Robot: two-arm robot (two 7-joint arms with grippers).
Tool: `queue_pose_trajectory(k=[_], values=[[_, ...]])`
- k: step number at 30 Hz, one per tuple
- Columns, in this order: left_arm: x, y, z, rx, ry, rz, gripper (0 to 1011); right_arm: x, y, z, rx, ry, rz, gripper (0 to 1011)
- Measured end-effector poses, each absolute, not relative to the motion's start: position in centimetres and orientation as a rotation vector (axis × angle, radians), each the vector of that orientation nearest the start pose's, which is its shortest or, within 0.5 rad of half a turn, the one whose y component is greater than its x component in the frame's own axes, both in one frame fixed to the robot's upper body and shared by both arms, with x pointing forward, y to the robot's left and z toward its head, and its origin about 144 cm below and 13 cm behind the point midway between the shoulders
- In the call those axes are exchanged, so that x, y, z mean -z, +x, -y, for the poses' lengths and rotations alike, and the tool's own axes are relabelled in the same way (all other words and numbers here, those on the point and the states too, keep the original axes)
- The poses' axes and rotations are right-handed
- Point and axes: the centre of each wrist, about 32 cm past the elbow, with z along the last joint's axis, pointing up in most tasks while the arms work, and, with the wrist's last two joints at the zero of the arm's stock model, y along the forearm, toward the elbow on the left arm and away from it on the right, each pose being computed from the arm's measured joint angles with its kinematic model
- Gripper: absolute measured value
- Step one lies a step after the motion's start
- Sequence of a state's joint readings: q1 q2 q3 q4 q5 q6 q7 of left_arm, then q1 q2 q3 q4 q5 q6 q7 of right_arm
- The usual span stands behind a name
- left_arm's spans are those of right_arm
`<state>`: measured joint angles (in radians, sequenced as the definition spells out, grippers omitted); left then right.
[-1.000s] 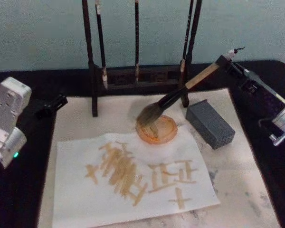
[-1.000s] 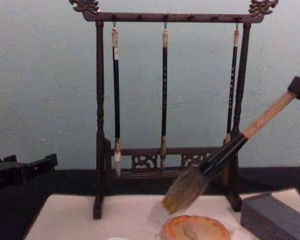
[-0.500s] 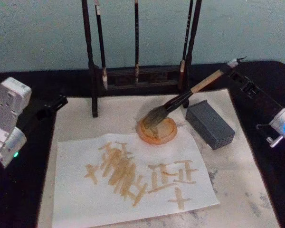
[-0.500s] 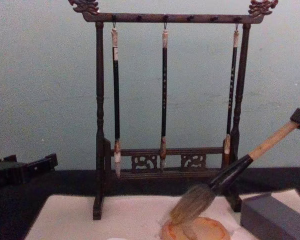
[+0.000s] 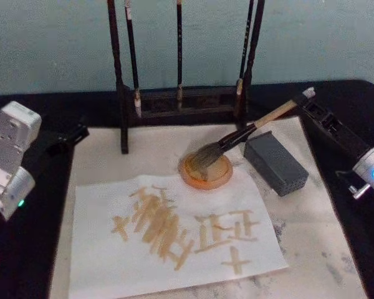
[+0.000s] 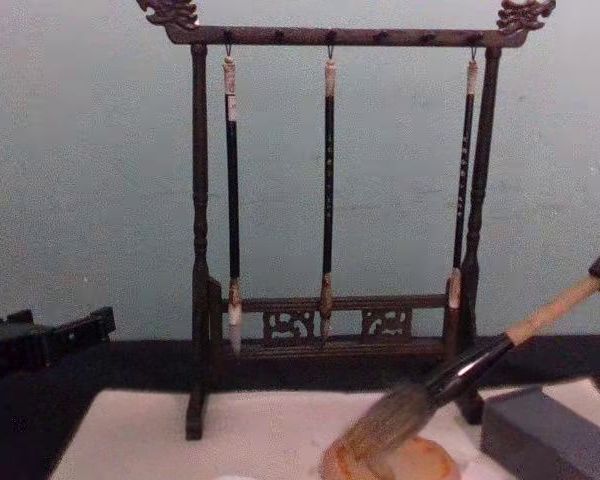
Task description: Pick up the brush from the inkstone, write on the paper, then place the brush back to its original position.
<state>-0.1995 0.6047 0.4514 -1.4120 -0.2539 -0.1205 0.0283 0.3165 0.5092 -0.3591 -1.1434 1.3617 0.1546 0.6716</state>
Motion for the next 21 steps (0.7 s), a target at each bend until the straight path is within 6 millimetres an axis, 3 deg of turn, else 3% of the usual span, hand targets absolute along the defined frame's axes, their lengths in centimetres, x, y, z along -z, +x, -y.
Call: queue_pose_trajectory(k=[21], values=[[-114.0, 48.9, -31.0, -1.248, 0.304, 0.285, 1000, -110.2, 52.8, 35.7, 0.858, 0.528, -0.784, 170]])
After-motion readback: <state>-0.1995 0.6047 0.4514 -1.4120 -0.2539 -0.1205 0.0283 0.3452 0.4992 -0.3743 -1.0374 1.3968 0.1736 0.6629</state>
